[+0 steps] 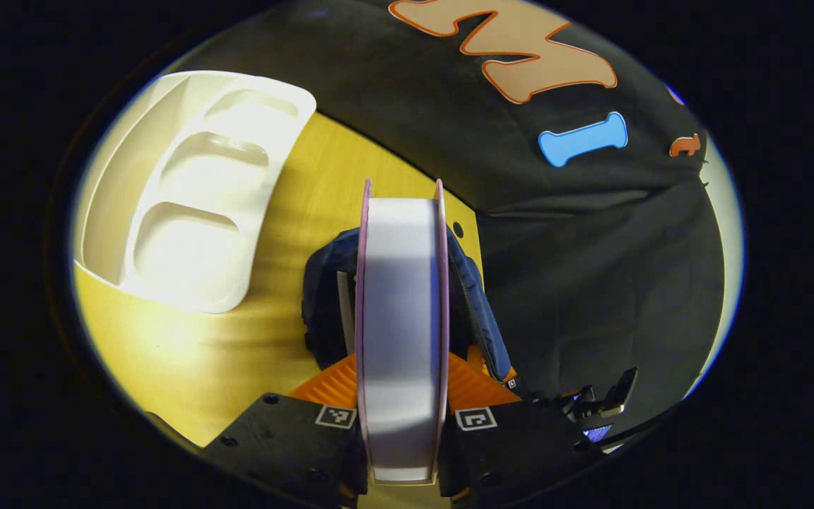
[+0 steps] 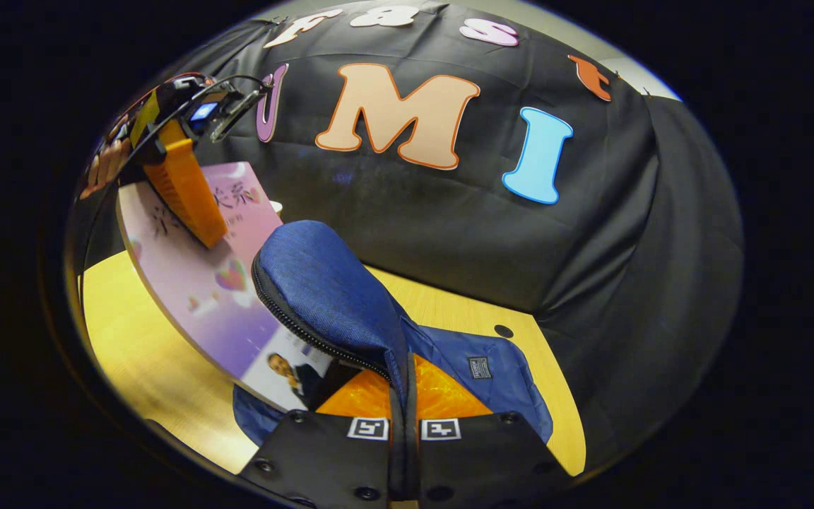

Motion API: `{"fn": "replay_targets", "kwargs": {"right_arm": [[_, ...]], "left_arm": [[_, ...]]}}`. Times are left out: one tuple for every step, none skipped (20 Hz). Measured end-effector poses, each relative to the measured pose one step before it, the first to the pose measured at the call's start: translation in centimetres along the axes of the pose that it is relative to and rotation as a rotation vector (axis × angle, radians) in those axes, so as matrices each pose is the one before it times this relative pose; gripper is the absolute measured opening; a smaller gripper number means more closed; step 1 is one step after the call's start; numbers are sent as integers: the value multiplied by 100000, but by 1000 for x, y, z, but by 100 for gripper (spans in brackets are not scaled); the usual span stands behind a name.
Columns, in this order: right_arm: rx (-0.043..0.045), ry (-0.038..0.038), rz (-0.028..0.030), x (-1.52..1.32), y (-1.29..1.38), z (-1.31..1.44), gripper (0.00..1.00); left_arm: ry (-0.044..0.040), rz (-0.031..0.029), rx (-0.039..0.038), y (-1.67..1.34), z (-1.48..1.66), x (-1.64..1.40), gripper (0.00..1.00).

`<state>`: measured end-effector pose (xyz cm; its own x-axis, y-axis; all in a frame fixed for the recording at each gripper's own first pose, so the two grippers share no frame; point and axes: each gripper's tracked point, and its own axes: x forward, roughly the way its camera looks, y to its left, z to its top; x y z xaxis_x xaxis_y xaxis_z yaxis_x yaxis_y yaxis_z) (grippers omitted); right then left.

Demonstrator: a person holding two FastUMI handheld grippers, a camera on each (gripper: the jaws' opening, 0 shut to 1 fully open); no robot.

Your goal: Open the schoolbag, grab two books from the bookshelf and put them into the schoolbag.

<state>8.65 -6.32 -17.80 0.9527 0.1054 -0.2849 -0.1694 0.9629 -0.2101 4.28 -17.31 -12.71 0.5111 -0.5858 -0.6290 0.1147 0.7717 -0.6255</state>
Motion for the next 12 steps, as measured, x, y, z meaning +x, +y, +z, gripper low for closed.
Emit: {"fn": "replay_targets", "kwargs": {"right_arm": [[-55,-32,54,-6,-54,11,1],[447,-70,-142,2,-124,-54,1],[987,-204,-247,-56,-88,85,3],[1026,-256,-332,-74,-95,-46,3],[944,-347,-501,-15,-124,35,1],[961,-870,-241,-38,-10,109,1],[546,-488,1,18,-37,38,1],[144,-722,61,-145,17,0,1],[237,-917,8,-51,-24,191,3],[537,-222,258,-39,89,-20,1],[1175,-567,714,-16,96,94,1],[1222,130,1327,110,298,18,0]], "left_arm": [[-205,-1426,614,7,-142,1135,36],[-1268,-1617,851,-52,140,761,36],[-1289,-3130,137,-401,259,866,36],[-1728,-2344,85,-226,267,592,36],[-1367,-1610,1029,59,79,507,36],[-1170,-1604,-22,21,77,352,38],[-1076,-1814,-238,-93,167,391,36],[-1038,-1843,-983,140,152,493,36],[-355,-1864,-1404,119,-16,671,36],[-483,-1709,-2508,311,-186,301,38],[-650,-2156,-3028,266,-85,450,36],[-1125,-1530,-1731,115,-3,494,38]]}}
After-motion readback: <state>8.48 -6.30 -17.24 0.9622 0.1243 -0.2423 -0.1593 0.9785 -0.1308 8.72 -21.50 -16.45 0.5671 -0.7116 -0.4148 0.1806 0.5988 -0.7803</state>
